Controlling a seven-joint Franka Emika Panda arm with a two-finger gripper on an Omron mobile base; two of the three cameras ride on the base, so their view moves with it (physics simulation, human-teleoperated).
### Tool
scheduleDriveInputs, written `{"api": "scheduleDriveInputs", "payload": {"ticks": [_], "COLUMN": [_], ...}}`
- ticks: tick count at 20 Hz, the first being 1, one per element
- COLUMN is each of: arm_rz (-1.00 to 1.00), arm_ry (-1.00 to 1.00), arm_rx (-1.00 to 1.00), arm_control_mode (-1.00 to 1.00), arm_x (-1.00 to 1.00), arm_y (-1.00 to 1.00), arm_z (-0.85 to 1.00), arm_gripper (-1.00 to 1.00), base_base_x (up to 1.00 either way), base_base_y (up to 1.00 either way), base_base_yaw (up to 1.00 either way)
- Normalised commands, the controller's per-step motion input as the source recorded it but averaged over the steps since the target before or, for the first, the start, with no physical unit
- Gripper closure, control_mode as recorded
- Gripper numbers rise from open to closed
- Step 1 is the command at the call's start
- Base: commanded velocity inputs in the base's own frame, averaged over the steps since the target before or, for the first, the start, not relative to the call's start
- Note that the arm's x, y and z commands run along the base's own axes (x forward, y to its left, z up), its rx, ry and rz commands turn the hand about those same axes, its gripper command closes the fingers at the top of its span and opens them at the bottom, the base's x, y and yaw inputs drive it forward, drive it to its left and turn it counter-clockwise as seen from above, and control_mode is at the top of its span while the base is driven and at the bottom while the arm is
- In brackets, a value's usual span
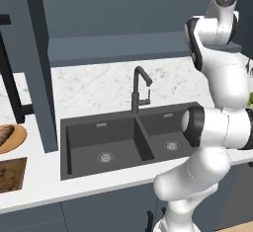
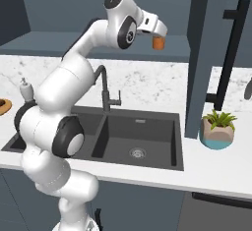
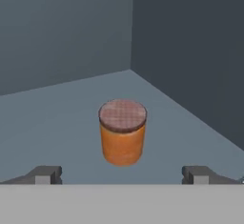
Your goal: From the different types of pastries on the counter, select a croissant and place it on the cutting board. Then retrieve a jar of jam from the cabinet and place it alongside the croissant on the cutting board.
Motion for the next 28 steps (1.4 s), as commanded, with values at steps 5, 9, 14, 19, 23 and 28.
{"api": "scheduleDriveInputs", "payload": {"ticks": [5,9,14,19,23,28], "arm_rz": [0.03,0.0,0.0,0.0,0.03,0.05], "arm_ry": [-0.03,0.0,0.0,0.0,-0.03,-0.03], "arm_rx": [0.0,0.01,0.04,0.02,0.0,0.0], "arm_control_mode": [-1.0,-1.0,-1.0,-1.0,-1.0,-1.0], "arm_x": [0.63,0.26,0.16,0.33,0.48,0.16], "arm_y": [-0.23,-0.14,-0.07,0.0,0.0,-0.16], "arm_z": [-0.11,-0.16,-0.28,-0.35,-0.37,-0.19], "arm_gripper": [-1.0,-1.0,-1.0,-1.0,1.0,1.0], "base_base_x": [0.0,0.0,0.0,0.0,0.0,0.0], "base_base_y": [0.0,0.0,0.0,0.0,0.0,0.0], "base_base_yaw": [0.0,0.0,0.0,0.0,0.0,0.0]}}
